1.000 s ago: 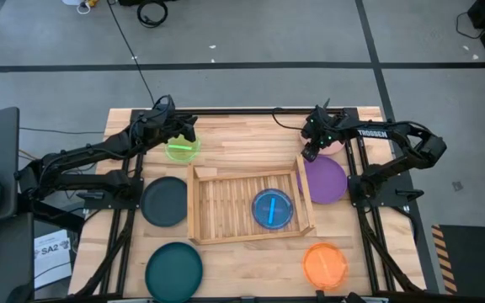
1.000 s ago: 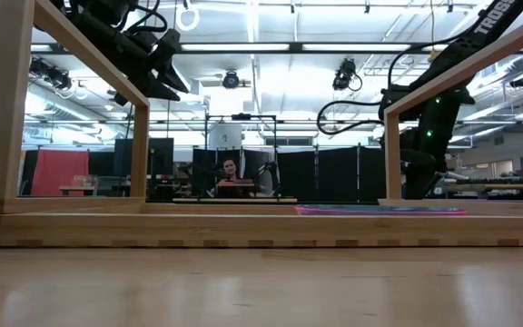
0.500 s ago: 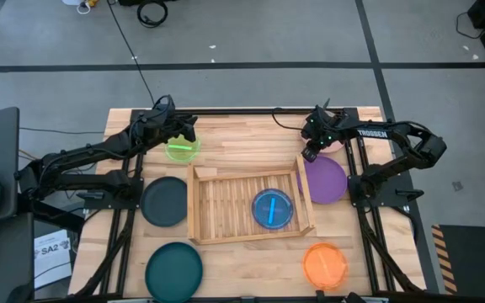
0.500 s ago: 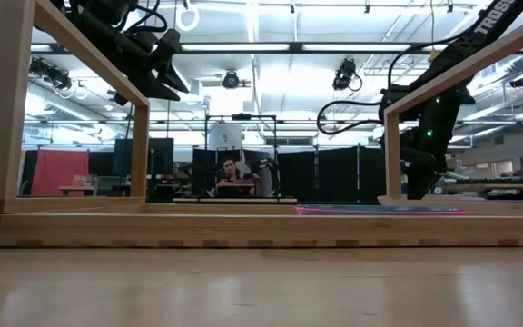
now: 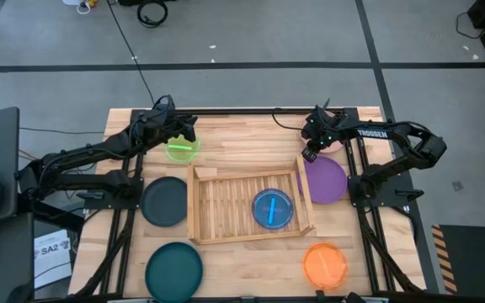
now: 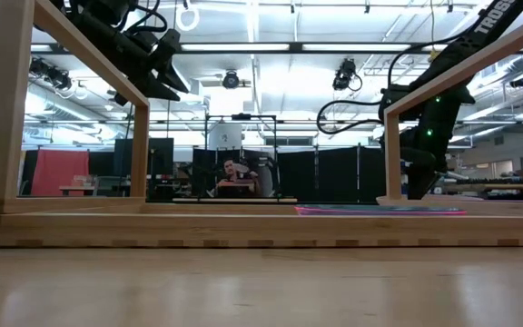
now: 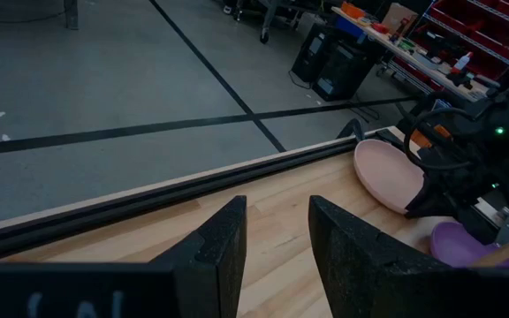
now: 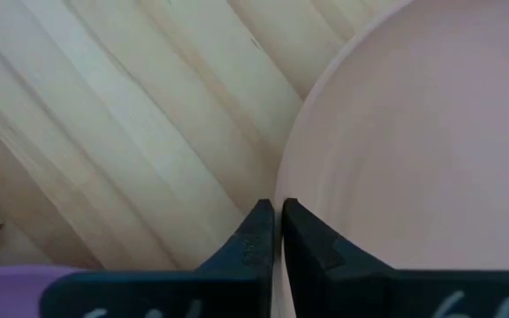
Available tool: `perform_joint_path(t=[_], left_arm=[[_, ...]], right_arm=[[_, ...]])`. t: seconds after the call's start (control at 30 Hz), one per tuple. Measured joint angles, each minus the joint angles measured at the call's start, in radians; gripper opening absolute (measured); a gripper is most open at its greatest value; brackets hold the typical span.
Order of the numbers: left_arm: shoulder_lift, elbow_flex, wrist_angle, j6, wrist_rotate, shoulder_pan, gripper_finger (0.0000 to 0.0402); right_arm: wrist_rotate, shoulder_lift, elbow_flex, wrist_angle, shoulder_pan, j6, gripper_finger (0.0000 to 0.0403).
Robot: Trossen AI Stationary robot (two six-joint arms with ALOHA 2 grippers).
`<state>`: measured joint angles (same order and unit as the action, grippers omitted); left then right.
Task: Place and stack plates onto a shelf
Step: Put the pink plate on the shelf
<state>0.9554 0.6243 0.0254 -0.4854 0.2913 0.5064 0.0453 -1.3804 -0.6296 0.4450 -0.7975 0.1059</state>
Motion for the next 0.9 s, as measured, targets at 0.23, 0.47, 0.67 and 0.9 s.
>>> perform_joint_path(t=[0.23, 0.47, 0.67, 0.9], left_arm=[[0.000, 0.000, 0.000, 0.000, 0.000, 0.000, 0.0130], [0.000, 0.000, 0.000, 0.000, 0.000, 0.000, 0.0130], [0.000, 0.000, 0.000, 0.000, 0.000, 0.000, 0.0130], [0.000, 0.000, 0.000, 0.000, 0.000, 0.000, 0.0130]], right_arm=[[0.001, 0.000, -0.011, 0.010, 0.000, 0.006, 0.0018], [0.002, 0.000, -0.098, 0.044, 0.008, 0.022, 0.0016], [0.008, 0.000, -0.197, 0.089, 0.044, 0.033, 0.0016], [0.009, -0.002, -0.347, 0.122, 0.099, 0.061, 0.0016]])
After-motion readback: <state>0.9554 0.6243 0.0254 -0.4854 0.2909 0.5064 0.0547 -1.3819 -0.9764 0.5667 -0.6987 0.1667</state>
